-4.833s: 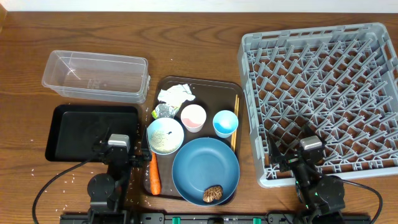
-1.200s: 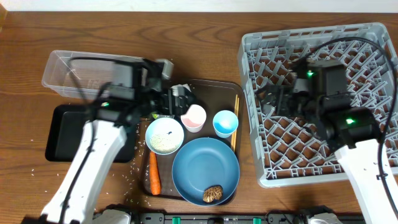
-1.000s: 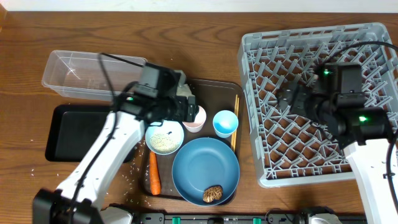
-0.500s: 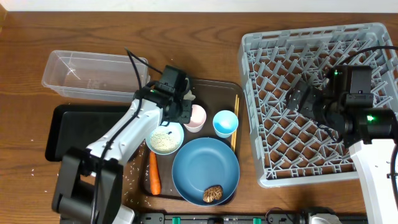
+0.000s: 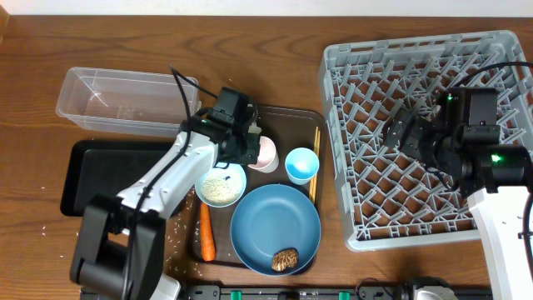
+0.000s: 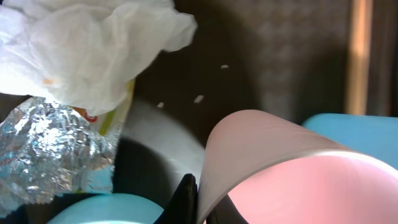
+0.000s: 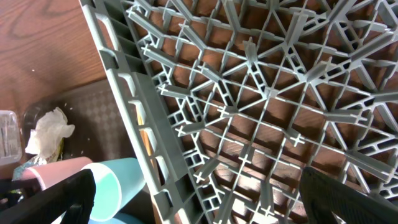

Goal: Sort waste into correct bins and load items into the dishwasher rack
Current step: 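Reach the left gripper to the pink cup and grasp it, then hand the pink cup from the left gripper to the right gripper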

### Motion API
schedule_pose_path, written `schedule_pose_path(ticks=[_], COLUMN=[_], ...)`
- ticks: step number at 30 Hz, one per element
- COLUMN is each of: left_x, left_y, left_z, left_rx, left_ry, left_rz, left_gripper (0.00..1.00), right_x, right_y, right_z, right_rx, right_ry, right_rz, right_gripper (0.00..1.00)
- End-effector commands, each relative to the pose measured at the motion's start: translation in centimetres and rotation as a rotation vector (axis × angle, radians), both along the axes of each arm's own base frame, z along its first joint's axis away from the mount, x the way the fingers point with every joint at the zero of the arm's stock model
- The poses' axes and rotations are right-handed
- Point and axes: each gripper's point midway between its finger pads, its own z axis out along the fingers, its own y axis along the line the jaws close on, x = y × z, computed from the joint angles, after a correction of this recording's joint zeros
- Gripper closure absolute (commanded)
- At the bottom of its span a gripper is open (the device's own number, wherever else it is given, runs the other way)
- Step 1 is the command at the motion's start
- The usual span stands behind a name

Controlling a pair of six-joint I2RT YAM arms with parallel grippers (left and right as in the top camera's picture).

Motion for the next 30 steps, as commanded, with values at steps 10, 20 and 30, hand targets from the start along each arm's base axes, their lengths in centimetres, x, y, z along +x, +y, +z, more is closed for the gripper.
schedule_pose_path(ticks=[10, 20, 30], left_x=[-2.4, -7.5, -9.5], left_y=[-2.3, -4.1, -4.5], left_z=[17.6, 25.5, 28.3], left_rx=[-0.486, -0.926, -1.067], left_ry=[-0.27, -0.249, -0.259], left_rz=[-0.142, -0.407, -0.562], left_gripper=[0.94, 0.94, 0.94], right_x=[-0.1, -4.2, -8.2], right_y=[10.5, 19.9, 23.7], right_z=[7.7, 14.1, 14.7], right_rx=[0.331, 0.486, 0.462], right_ry=[-0.367, -0.668, -0.799], right_rz=[0.7, 1.166, 1.431], right_gripper=[0.06, 0.13, 0.12])
